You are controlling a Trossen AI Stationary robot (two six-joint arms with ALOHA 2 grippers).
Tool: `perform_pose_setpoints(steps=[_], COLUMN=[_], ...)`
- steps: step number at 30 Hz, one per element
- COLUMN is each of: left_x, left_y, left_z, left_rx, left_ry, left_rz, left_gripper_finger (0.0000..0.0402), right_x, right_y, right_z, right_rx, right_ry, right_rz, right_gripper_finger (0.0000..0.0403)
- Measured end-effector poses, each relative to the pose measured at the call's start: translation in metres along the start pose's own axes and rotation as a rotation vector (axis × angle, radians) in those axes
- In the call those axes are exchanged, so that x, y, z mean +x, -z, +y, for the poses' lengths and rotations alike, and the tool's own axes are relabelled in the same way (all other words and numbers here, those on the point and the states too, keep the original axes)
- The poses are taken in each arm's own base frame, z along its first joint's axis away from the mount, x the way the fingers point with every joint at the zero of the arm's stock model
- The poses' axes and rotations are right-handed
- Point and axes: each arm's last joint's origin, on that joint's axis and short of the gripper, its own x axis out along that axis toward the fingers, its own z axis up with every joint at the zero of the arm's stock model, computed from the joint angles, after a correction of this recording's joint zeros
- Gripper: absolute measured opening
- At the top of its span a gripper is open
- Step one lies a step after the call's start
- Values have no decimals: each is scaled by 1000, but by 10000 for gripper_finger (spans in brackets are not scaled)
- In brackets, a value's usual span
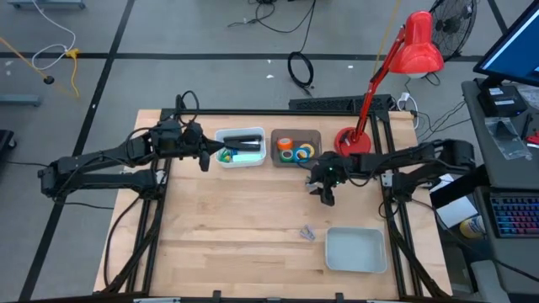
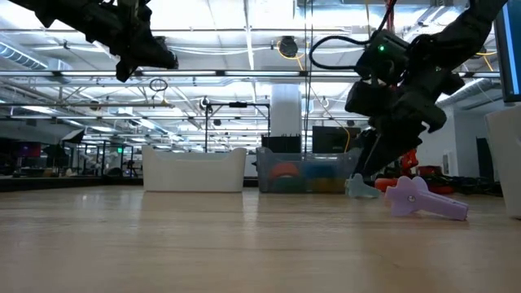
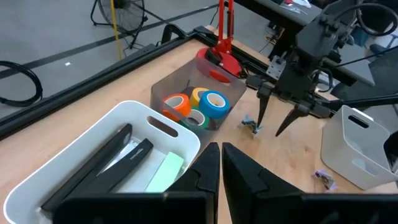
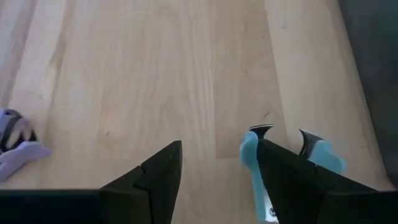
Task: Pick and place Stapler, Stapler remover, tape
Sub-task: Put the light blue staple remover into the gray bin
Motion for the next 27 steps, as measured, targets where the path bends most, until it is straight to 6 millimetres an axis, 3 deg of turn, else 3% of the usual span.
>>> perform_pose_setpoints(steps=[12,27], left_x=[0,0], left_y=[0,0], left_z=[0,0], left_rx=[1,1], left_ry=[0,0], left_rz=[0,0], left_gripper_finger=[19,19], right_x=[6,8], right_y=[0,-1], right_z=[-3,3], right_rx=[-8,-21], right_ry=[54,37], right_rz=[-5,-11], right_gripper_finger=[193,87])
